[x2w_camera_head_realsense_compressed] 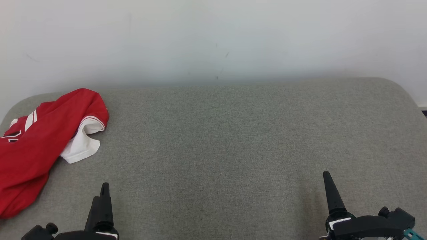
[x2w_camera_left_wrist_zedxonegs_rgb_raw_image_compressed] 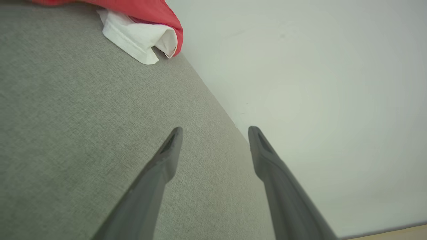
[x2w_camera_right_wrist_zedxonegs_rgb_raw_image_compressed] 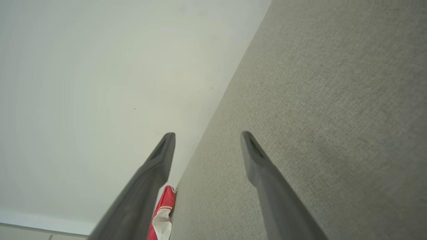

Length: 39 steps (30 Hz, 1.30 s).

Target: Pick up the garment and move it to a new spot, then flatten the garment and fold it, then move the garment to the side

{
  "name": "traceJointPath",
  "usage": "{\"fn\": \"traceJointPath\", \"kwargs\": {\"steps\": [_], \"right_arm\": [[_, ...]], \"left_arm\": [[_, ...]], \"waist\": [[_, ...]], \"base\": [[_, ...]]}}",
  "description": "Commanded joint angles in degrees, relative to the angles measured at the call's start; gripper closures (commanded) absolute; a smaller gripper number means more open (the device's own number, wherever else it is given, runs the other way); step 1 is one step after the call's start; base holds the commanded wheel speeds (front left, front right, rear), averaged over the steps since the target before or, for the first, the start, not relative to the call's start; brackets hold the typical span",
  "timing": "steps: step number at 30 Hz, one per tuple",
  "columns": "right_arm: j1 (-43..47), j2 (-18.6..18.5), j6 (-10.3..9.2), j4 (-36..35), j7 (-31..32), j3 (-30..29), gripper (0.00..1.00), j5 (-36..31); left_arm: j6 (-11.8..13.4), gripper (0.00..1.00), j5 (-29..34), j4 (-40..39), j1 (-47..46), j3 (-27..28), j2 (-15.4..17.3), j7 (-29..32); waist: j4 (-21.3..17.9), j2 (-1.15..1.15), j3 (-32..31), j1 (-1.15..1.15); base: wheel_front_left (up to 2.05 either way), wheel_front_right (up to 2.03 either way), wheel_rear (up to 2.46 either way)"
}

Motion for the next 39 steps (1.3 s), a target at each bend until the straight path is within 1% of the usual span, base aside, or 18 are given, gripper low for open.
{"fn": "traceJointPath", "kwargs": {"steps": [1, 9, 15, 25, 39], "right_arm": [[-0.3, -0.1, -0.03, -1.2, -0.8, 0.3, 0.0, -2.7], [0.2, -0.1, -0.04, -1.6, -2.4, 1.3, 0.0, -9.1], [0.5, -0.1, -0.05, -1.6, -3.5, 1.7, 0.0, -14.5], [1.1, -0.1, -0.05, -1.8, -5.1, 2.0, 0.0, -21.9], [1.7, -0.1, -0.07, -2.5, -7.2, 2.8, 0.0, -32.8]], "left_arm": [[0.2, 0.0, 3.6, -1.3, -0.1, -0.5, 0.2, -0.8], [0.9, 0.0, 13.8, -1.8, 0.4, -2.3, 0.3, -2.4], [1.5, 0.0, 19.7, -2.1, 0.6, -3.3, 0.5, -3.5], [2.9, 0.0, 26.9, -2.9, 1.2, -4.6, 1.3, -5.1], [4.1, 0.0, 35.8, -4.1, 2.0, -6.8, 2.4, -7.3]], "waist": [[0.0, 0.0, 0.0, 0.0], [0.1, 0.0, -0.1, 0.0], [0.2, 0.0, -0.1, 0.0], [0.4, 0.0, -0.2, 0.0], [0.3, 0.0, -0.3, 0.0]], "base": [[0.0, 0.0, 0.0], [0.0, 0.0, 0.0], [0.0, 0.0, 0.0], [0.0, 0.0, 0.0], [0.0, 0.0, 0.0]]}}
